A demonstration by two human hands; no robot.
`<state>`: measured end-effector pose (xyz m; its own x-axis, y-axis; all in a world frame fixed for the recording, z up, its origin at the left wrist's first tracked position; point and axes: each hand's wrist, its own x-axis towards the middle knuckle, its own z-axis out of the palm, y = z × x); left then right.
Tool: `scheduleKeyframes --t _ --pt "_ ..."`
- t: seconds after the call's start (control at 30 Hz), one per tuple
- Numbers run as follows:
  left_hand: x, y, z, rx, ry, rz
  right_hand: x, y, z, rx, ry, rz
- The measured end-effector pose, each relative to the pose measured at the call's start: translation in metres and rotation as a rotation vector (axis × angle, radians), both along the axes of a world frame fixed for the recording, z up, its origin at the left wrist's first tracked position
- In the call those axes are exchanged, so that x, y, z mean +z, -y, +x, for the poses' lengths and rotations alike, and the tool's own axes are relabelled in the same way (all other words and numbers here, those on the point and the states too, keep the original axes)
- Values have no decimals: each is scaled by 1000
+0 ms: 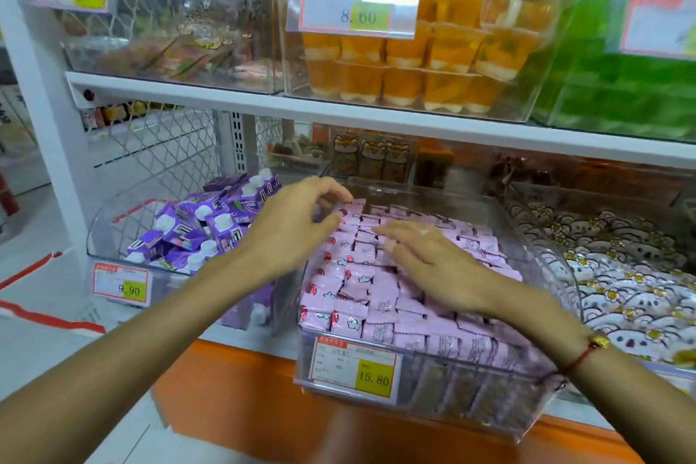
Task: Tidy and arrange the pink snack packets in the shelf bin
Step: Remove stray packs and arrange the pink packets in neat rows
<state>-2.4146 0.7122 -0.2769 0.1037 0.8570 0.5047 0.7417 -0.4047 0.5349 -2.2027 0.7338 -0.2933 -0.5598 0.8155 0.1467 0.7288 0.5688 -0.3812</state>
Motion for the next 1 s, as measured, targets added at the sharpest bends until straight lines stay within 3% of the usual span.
scheduleKeyframes --t 0.1,0.23,0.33,0.47,0.7,1.0 --pt "7 -24 11 -107 -293 -79 -11 3 8 20 189 -118" --pt "7 -49 24 -129 -660 -155 -17 9 9 21 193 -108" --pt "6 -58 27 -116 -757 -171 -17 11 9 29 129 -116" --pt "4 -58 29 -100 -734 -162 -18 10 9 19 160 -104" --pt "-5 -51 26 -39 -407 -49 -15 9 7 10 197 -88" --pt "-8 -33 23 120 377 172 -13 7 6 29 178 -104"
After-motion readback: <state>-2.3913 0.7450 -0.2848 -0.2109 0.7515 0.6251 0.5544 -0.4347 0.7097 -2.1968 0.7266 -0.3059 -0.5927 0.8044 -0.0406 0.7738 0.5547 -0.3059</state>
